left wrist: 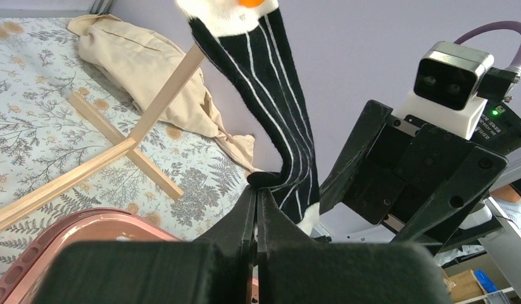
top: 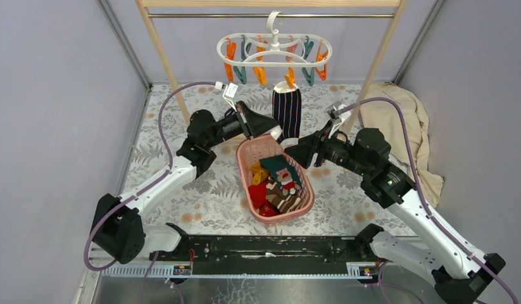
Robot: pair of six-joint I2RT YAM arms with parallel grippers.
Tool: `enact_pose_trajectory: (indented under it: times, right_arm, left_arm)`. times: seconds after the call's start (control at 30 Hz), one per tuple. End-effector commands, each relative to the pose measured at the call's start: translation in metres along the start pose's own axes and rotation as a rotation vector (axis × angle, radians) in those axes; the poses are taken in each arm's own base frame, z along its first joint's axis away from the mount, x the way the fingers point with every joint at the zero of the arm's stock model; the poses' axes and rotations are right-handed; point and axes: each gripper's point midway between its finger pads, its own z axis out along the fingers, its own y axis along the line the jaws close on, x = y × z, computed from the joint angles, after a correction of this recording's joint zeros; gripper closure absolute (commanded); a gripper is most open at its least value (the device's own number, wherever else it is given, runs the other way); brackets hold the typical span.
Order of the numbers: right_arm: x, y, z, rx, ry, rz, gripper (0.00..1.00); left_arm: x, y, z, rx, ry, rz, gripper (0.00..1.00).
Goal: Remove the socks clipped to the hanger
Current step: Remove the sock from the hanger.
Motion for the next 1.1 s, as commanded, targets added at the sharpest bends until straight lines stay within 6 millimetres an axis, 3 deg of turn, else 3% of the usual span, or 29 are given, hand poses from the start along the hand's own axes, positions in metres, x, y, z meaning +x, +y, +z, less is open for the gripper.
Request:
enact_pose_trajectory:
  times: [0.0, 0.27, 0.47, 0.83, 1.07]
  right_arm:
    - [-0.029, 0.010, -0.015, 0.014, -0.080, -0.048, 0.33]
    - [-0.060, -0.001, -0.028, 0.121, -0.176, -0.111, 0.32]
    - [-0.087, -0.003, -0.023, 0.146, -0.273, -0.165, 0.32]
    - [-0.136, -0.005, 0.006, 0.151, -0.433, -0.225, 0.32]
    - [-0.153, -0.017, 0.038, 0.185, -0.452, -0.270, 0.32]
  left_arm:
    - [-0.009, -0.006, -0.001, 0.020, 0.008, 0.030, 1.00]
    - [-0.012, -0.001, -0.008, 0.017, 0.010, 0.007, 1.00]
    - [-0.016, 0.003, -0.018, 0.013, 0.009, -0.012, 1.00]
    - [-0.016, 0.001, -0.029, 0.026, 0.025, -0.028, 1.00]
    - [-0.014, -0.002, -0.033, 0.039, 0.045, -0.030, 1.00]
